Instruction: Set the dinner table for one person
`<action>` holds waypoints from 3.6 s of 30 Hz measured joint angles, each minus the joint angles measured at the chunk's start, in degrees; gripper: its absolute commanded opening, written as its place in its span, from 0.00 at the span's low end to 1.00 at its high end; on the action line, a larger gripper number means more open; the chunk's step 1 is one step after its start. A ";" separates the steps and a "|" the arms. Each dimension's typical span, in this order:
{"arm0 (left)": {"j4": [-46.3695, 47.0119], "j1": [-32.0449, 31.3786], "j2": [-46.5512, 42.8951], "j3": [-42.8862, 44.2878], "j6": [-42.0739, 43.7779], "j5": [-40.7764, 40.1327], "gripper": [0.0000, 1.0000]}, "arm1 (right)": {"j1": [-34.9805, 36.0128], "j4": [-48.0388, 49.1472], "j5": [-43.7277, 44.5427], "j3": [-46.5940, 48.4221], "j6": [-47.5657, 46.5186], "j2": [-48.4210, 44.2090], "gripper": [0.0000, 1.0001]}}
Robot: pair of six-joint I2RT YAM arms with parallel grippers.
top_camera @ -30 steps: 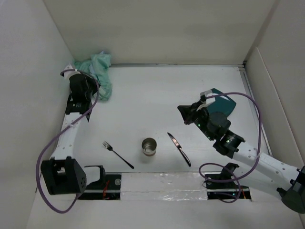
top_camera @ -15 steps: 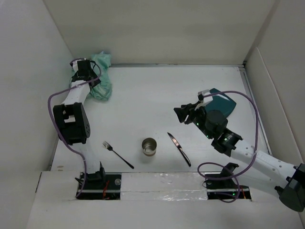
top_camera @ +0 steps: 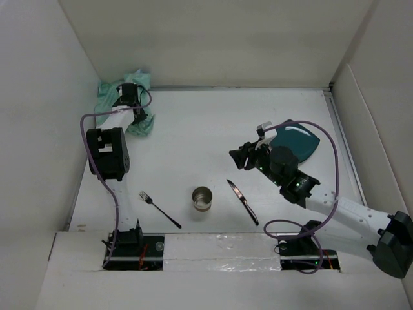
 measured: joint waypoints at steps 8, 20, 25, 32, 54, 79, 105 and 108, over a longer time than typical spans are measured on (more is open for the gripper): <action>2.71 -2.78 0.90 -2.34 -0.61 4.81 0.00 | 0.00 -0.42 1.33 0.61 -0.02 0.04 0.52; 5.29 -33.64 0.63 1.03 1.22 7.26 0.56 | -1.40 -0.66 4.22 0.72 0.52 1.20 0.64; 10.19 -33.24 -9.27 -9.33 -1.77 7.19 0.67 | -5.03 -0.76 4.48 0.74 2.27 3.21 0.15; 21.44 -22.05 -41.92 -39.69 -13.49 -2.01 0.51 | -9.16 -3.19 4.85 0.96 6.84 5.62 0.00; 20.33 -3.52 -49.44 -66.66 -39.69 -10.86 0.50 | -9.81 -2.84 2.23 -0.72 7.26 1.90 0.35; 20.26 -4.68 -53.00 -57.00 -35.63 -13.60 0.84 | -12.02 -2.82 -0.09 -1.55 7.63 3.69 0.38; 27.12 -0.94 -39.32 -62.29 -40.98 -9.46 0.28 | -15.39 -2.78 -1.60 -1.55 8.87 5.70 0.39; 26.84 -0.94 -38.71 -62.07 -41.09 -9.01 0.12 | -17.07 -2.38 -1.97 -1.55 9.70 6.71 0.51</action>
